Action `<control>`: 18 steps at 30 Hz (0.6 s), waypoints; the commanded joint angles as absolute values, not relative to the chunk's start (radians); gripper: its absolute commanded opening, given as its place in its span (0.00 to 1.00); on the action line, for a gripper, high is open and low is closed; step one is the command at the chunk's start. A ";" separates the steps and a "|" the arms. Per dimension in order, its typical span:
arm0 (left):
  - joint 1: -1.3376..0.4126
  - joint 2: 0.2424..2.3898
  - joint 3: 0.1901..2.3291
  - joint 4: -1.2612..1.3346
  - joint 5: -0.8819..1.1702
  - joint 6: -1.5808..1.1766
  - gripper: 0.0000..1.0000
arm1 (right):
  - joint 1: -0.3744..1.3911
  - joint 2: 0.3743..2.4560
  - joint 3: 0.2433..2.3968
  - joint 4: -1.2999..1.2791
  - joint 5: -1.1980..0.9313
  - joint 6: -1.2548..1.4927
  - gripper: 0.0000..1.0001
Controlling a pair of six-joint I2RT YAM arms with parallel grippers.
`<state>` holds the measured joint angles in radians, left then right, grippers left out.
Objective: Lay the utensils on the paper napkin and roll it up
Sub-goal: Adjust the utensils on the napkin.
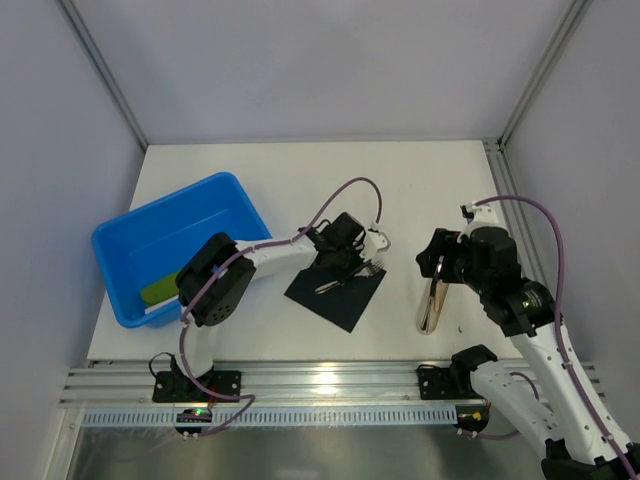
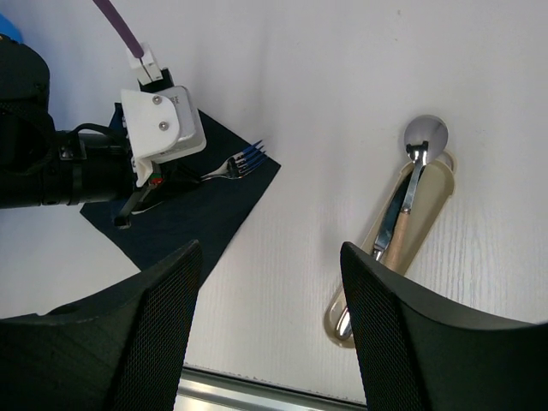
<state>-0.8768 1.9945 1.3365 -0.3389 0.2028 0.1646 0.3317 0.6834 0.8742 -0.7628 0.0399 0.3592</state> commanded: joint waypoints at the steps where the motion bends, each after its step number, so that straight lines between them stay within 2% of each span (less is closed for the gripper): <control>1: -0.884 1.996 1.342 -0.302 0.184 0.163 0.00 | 0.321 0.710 0.913 -0.804 0.092 0.402 0.69; 18: -0.900 1.870 1.307 -0.279 0.132 0.163 0.00 | 0.313 0.733 0.888 -0.790 0.077 0.416 0.69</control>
<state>-0.8948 1.9545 1.3079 -0.3191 0.1490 0.1574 0.3183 0.7395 0.8757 -0.7979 0.0681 0.4183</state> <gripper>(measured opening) 0.017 0.691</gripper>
